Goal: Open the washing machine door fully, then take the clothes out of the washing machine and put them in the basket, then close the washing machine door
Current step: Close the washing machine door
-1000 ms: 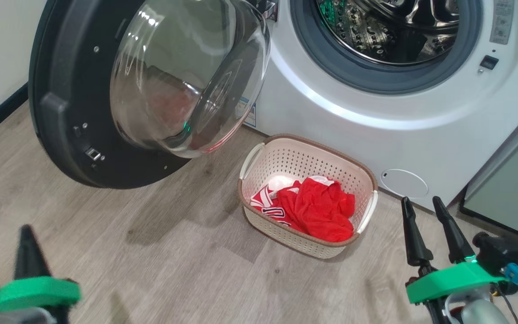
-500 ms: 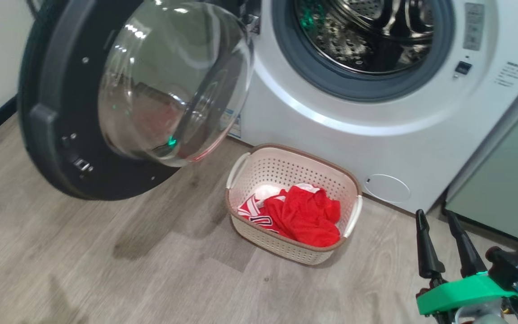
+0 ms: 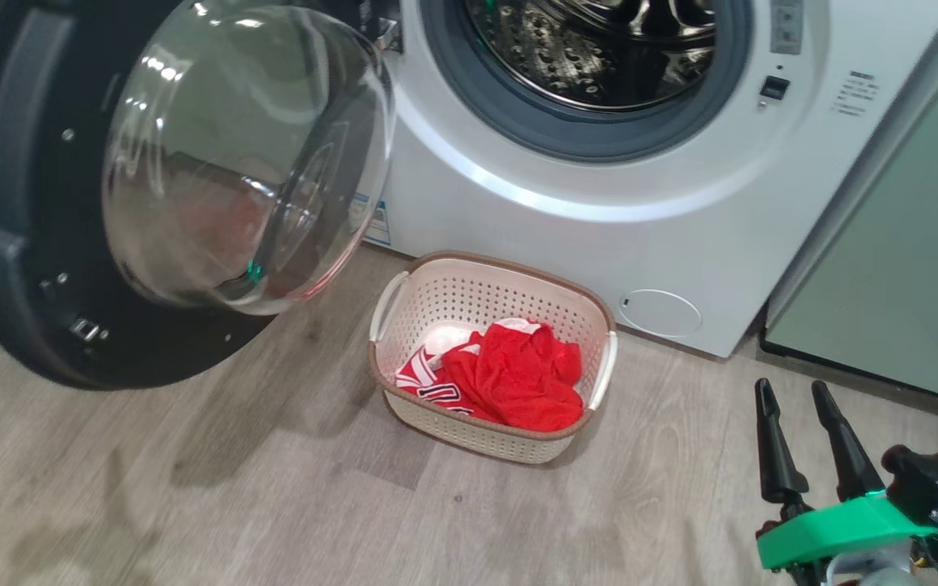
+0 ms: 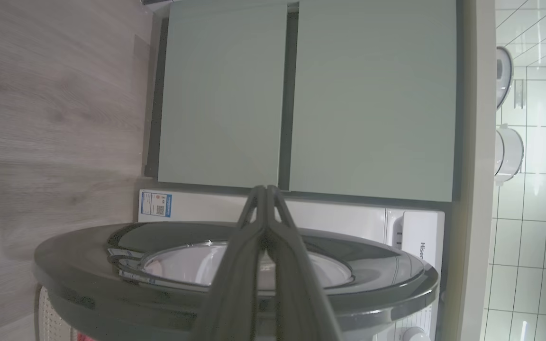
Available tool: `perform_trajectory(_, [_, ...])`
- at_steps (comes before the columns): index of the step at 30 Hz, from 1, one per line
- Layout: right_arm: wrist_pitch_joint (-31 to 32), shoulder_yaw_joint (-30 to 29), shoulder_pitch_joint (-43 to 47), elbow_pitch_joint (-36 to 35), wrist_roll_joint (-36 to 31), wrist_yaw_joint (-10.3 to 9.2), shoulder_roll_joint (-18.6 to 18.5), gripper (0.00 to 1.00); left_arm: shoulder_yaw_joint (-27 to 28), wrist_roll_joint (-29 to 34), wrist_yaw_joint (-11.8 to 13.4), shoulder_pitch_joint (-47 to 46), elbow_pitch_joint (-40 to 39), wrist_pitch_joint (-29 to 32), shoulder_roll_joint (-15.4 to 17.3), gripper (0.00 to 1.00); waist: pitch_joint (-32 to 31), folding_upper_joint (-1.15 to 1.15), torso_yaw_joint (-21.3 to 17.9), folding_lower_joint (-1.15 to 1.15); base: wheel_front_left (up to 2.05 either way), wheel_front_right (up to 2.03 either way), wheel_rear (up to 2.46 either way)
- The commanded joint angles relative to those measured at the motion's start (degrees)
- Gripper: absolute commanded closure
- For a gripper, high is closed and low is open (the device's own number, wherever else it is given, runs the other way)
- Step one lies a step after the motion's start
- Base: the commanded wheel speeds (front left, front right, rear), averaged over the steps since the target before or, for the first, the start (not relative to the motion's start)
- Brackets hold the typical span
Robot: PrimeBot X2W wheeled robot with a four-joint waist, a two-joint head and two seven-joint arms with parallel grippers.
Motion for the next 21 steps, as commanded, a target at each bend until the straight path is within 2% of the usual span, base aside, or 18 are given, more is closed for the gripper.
perform_trajectory(1, [-0.4,1.3,-1.4,-1.8,-0.5,-0.04,-1.0,0.0,0.0,0.0,-0.1,-2.3,-1.7,0.6,3.6,1.0,0.0,0.0,-0.3,0.0,0.0,0.0,0.0])
perform_trajectory(9, [-0.4,1.2,-1.2,-1.9,-0.4,-0.04,-1.2,0.0,-4.2,1.1,-1.2,-2.6,-2.0,5.4,1.5,1.0,0.1,0.0,-1.2,0.0,0.0,0.0,0.0])
perform_trajectory(13, [-0.4,1.0,-1.1,-1.9,-0.4,-0.04,-1.2,0.0,-6.2,1.0,-2.1,-2.8,-3.1,8.3,-1.1,1.0,-0.1,0.0,-1.1,0.0,0.0,0.0,0.0])
perform_trajectory(17, [-0.4,0.8,-0.9,-1.9,-0.6,-0.04,-1.2,0.0,-9.5,1.2,-3.0,-1.6,-6.8,13.7,-4.1,1.0,-0.4,0.0,-0.7,0.0,0.0,0.0,0.0])
perform_trajectory(21, [-0.4,0.6,-0.7,-2.0,-0.6,-0.04,-1.0,0.0,-11.6,0.7,-2.7,0.1,-11.3,18.1,-6.9,1.0,-0.6,0.0,-0.3,0.0,0.0,0.0,0.0])
